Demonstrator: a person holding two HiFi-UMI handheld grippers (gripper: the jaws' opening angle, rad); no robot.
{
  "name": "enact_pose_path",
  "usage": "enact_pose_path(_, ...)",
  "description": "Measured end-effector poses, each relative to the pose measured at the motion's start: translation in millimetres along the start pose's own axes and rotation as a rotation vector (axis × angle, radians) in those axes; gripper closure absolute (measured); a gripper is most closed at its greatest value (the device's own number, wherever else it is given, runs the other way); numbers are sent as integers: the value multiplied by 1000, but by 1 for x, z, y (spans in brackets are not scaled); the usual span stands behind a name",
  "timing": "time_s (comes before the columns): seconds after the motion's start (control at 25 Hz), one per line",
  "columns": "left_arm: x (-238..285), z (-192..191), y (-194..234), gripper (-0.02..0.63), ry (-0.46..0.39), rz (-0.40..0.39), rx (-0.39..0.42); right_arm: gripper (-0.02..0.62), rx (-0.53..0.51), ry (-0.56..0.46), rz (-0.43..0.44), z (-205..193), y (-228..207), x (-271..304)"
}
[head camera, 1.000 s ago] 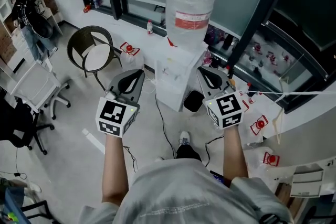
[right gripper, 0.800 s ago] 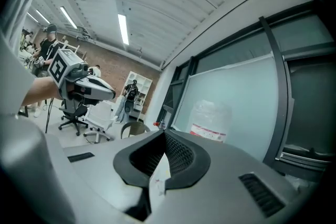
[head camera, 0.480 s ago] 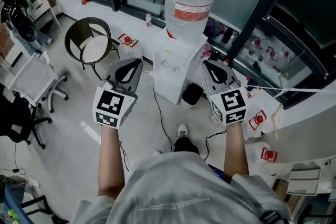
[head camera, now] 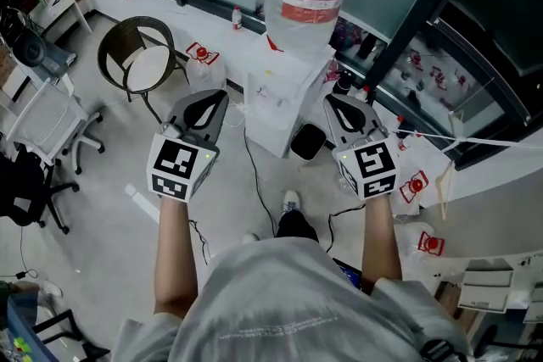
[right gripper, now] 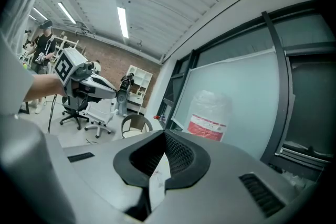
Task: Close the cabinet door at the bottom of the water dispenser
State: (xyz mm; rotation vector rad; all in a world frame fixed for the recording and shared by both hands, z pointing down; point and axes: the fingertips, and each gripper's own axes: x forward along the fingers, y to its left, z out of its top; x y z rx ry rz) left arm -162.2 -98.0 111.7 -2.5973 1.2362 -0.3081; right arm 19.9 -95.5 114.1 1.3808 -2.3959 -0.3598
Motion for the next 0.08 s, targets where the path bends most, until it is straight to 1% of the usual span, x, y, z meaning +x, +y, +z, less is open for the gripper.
enact_pose_path(0.08,4,-2,7,583,-2,4,3,568,2,-6,6,-1,1,6)
